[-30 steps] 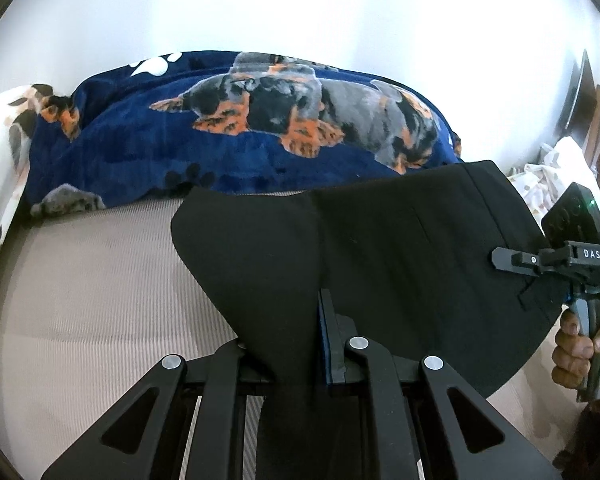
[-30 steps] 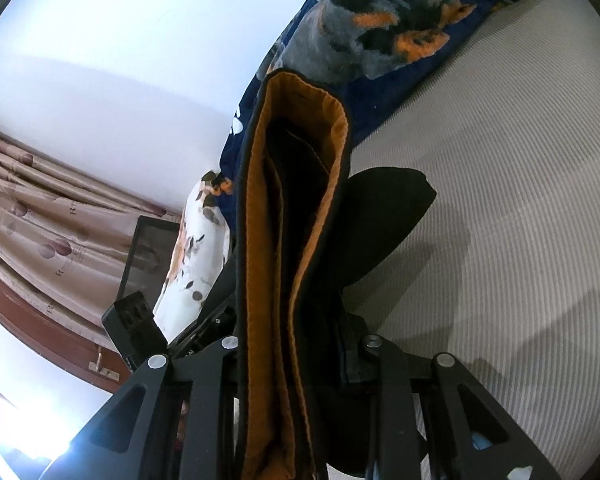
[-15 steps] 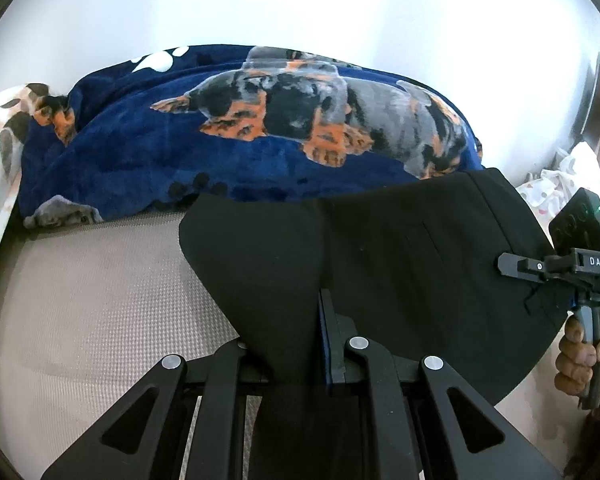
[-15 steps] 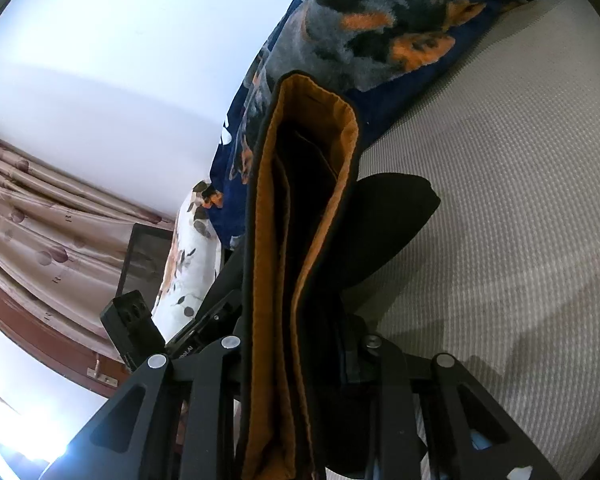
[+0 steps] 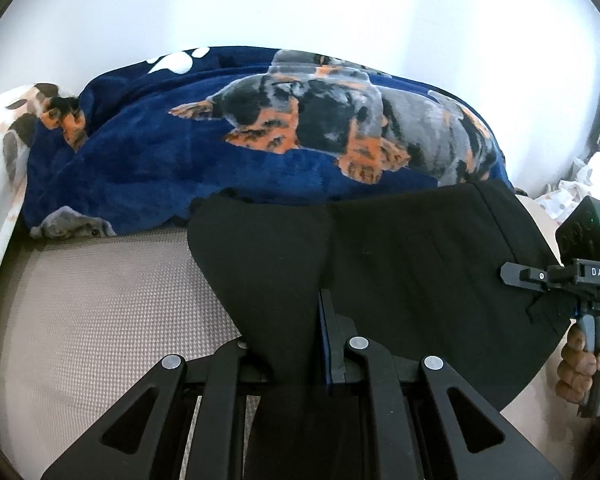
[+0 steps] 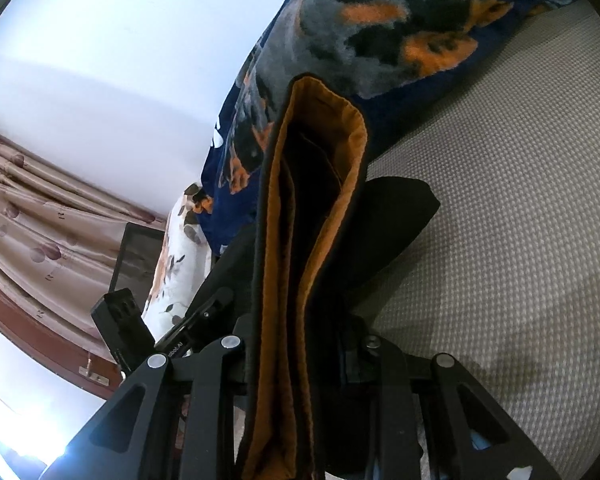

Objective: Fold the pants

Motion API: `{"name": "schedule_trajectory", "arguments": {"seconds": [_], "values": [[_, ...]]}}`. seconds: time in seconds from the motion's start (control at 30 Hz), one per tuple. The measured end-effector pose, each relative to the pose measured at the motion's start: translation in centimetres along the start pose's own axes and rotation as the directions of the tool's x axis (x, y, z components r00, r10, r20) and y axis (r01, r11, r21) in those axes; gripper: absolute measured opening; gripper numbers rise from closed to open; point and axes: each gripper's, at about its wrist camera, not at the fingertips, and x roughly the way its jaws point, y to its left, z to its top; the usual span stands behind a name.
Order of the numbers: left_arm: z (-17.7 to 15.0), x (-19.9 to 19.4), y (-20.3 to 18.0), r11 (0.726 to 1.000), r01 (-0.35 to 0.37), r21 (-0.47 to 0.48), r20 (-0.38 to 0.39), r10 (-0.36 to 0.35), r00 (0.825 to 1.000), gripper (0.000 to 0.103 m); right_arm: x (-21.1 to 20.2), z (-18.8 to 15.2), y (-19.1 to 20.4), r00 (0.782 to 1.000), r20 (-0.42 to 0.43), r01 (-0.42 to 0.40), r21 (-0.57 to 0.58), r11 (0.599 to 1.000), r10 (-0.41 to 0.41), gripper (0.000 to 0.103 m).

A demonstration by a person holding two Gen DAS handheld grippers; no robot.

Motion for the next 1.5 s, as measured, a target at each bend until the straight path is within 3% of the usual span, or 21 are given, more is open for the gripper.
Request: {"name": "schedule_trajectory", "arguments": {"seconds": [1.07, 1.27, 1.5], "values": [[-1.3, 1.9, 1.0, 0.997, -0.066, -0.032, -0.010, 0.065, 0.998, 0.023, 2.6, -0.3, 0.5, 0.988, 0.012, 0.157, -0.074, 0.985, -0.156, 0.026], [-1.3, 2.2, 1.3, 0.996, -0.077, -0.038, -0.019, 0.076, 0.997, 0.028, 2.8, -0.5, 1.1, 0.974, 0.034, 0.224, -0.118, 0.967, -0.222, 0.028], [-1.2, 2.4, 1.1, 0.994, -0.109, -0.029, -0.025, 0.108, 0.994, 0.032, 3.3, -1.3, 2.7, 0.938, 0.086, 0.347, -0.200, 0.916, -0.337, 0.030]]}}
